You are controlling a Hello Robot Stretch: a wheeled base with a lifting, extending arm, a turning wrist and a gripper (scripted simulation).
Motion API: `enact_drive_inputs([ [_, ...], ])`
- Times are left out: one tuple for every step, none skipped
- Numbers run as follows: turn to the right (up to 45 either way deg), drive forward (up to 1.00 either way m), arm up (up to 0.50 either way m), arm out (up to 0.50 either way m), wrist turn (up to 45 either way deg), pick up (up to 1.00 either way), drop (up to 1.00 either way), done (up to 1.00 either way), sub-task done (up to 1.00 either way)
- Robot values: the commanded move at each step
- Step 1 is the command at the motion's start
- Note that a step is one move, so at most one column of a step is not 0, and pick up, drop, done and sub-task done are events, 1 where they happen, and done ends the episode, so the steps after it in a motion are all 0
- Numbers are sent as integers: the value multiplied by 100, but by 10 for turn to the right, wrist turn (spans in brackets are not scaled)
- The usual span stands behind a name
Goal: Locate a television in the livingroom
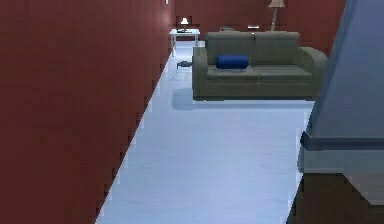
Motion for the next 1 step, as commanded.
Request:
enact_drive_inputs([
  [-30,0,0,0,0,0,0,0,0],
])
